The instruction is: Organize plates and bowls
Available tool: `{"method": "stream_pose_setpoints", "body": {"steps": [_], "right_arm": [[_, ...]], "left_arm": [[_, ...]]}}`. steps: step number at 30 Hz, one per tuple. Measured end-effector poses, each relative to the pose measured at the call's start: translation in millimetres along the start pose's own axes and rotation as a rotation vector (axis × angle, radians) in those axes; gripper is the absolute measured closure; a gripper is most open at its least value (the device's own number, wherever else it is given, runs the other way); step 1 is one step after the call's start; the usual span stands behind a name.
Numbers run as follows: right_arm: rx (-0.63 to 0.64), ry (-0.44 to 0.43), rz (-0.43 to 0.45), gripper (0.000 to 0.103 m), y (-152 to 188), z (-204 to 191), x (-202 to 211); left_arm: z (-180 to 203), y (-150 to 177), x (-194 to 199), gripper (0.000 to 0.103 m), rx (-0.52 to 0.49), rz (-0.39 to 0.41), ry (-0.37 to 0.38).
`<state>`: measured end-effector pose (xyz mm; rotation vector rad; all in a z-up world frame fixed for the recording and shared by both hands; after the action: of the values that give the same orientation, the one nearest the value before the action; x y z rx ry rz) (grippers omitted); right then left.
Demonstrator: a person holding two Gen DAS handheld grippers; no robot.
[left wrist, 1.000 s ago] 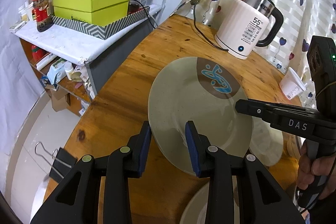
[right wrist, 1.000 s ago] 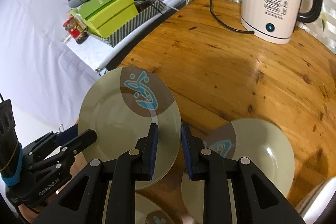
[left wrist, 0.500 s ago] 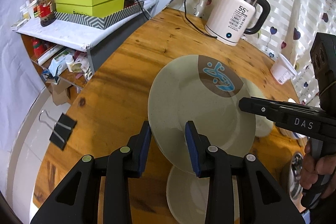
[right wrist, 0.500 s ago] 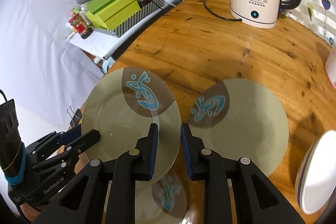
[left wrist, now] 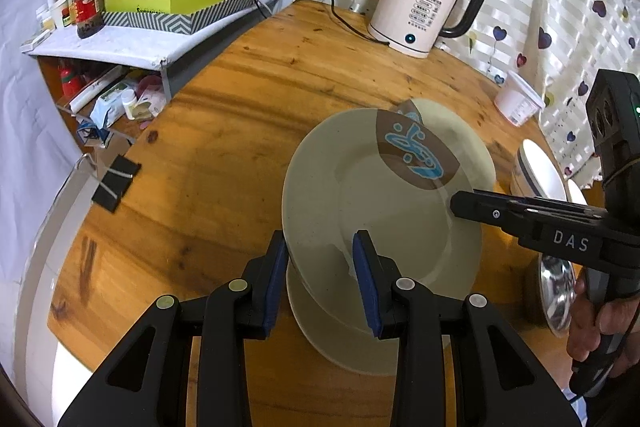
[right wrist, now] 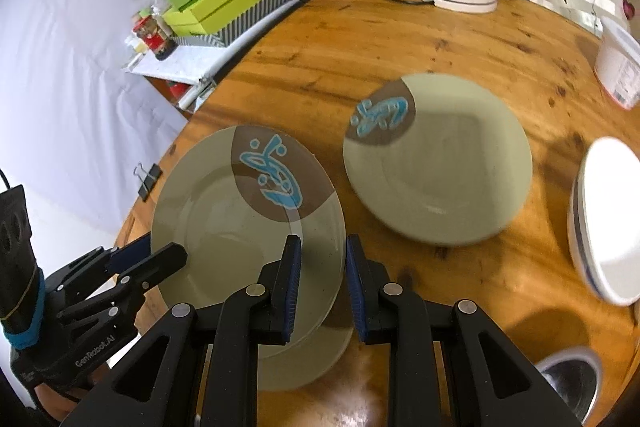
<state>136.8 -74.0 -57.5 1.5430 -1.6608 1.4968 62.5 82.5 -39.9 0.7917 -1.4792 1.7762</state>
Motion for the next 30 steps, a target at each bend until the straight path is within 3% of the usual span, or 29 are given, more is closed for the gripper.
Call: {"method": "stream_pose_setpoints", "body": {"steps": [15, 30], "right_arm": [[-0.027, 0.009, -0.020, 0.081, 29, 8, -1], [-0.015, 0.024, -0.024, 0.081, 31, 9, -7]], "left_arm": [[10, 21, 1, 0.068, -0.007, -0.027, 0.000], [11, 27, -7, 0.068, -0.007, -0.047, -0.013]]}}
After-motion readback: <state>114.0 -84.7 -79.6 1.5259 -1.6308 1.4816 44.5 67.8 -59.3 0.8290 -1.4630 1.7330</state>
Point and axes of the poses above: each gripper's, at about its wrist camera, not at the fingertips, and x roughly against the way its jaws point, z to its right, y to its underside, the point moved 3 cm from there along -x, roughly the way its jaws point, and after that the axes turned 7 degrees about -x, right-handed, at the moved point
